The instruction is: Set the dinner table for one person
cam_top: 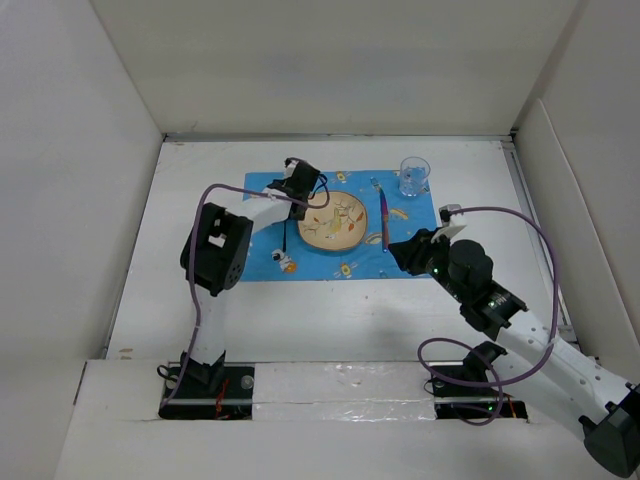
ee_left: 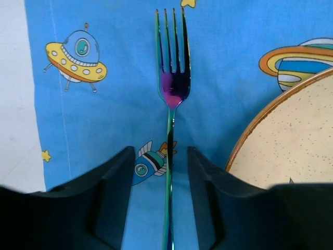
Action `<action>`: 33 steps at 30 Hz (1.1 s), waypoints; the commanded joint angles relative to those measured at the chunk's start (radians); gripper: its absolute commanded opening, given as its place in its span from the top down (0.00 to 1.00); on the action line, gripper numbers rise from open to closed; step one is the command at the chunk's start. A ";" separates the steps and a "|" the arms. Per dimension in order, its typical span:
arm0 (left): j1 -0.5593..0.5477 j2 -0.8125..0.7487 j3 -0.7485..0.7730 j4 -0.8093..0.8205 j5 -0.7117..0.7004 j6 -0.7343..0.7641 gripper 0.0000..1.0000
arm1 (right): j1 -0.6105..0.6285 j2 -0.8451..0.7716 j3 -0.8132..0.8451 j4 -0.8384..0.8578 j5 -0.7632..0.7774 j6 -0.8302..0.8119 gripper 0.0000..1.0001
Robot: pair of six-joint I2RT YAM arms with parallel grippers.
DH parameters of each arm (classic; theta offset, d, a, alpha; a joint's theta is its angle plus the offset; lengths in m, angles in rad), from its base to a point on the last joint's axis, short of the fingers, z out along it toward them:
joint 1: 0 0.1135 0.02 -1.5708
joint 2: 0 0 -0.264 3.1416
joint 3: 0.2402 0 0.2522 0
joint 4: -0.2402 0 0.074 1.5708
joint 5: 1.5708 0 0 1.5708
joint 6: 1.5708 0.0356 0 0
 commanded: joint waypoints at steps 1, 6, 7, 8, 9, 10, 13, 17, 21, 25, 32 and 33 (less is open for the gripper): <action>-0.001 -0.094 0.057 -0.055 -0.026 -0.012 0.56 | 0.009 0.004 0.025 0.053 0.025 -0.013 0.64; -0.001 -0.242 0.074 -0.077 -0.015 -0.008 0.03 | 0.018 0.012 0.029 0.050 0.034 -0.018 0.64; -0.001 -0.302 0.075 -0.080 -0.008 -0.009 0.03 | 0.018 0.012 0.028 0.051 0.038 -0.019 0.66; -0.001 -0.337 0.072 -0.080 -0.003 -0.014 0.03 | 0.027 0.012 0.028 0.054 0.044 -0.022 0.72; -0.001 -0.371 0.068 -0.081 0.014 -0.020 0.04 | 0.027 0.013 0.026 0.057 0.049 -0.023 0.77; -0.001 -0.450 0.063 -0.078 0.018 -0.023 0.05 | 0.036 0.013 0.028 0.057 0.058 -0.027 0.89; -0.001 -0.614 0.019 -0.067 0.006 -0.047 0.06 | 0.046 0.015 0.040 0.050 0.081 -0.027 0.98; -0.001 -0.807 -0.076 -0.075 -0.060 -0.103 0.06 | 0.064 0.013 0.091 -0.006 0.103 -0.023 0.82; -0.001 -1.018 -0.246 -0.032 -0.014 -0.149 0.04 | 0.087 -0.034 0.161 -0.070 0.120 -0.013 0.57; -0.001 -1.260 -0.389 -0.009 0.022 -0.196 0.01 | 0.096 -0.140 0.281 -0.235 0.220 -0.032 0.44; -0.001 -1.615 -0.530 -0.026 -0.005 -0.213 0.01 | 0.096 -0.428 0.359 -0.340 0.452 -0.050 0.37; -0.001 -1.675 -0.547 -0.027 -0.003 -0.216 0.01 | 0.096 -0.450 0.333 -0.340 0.475 -0.046 0.37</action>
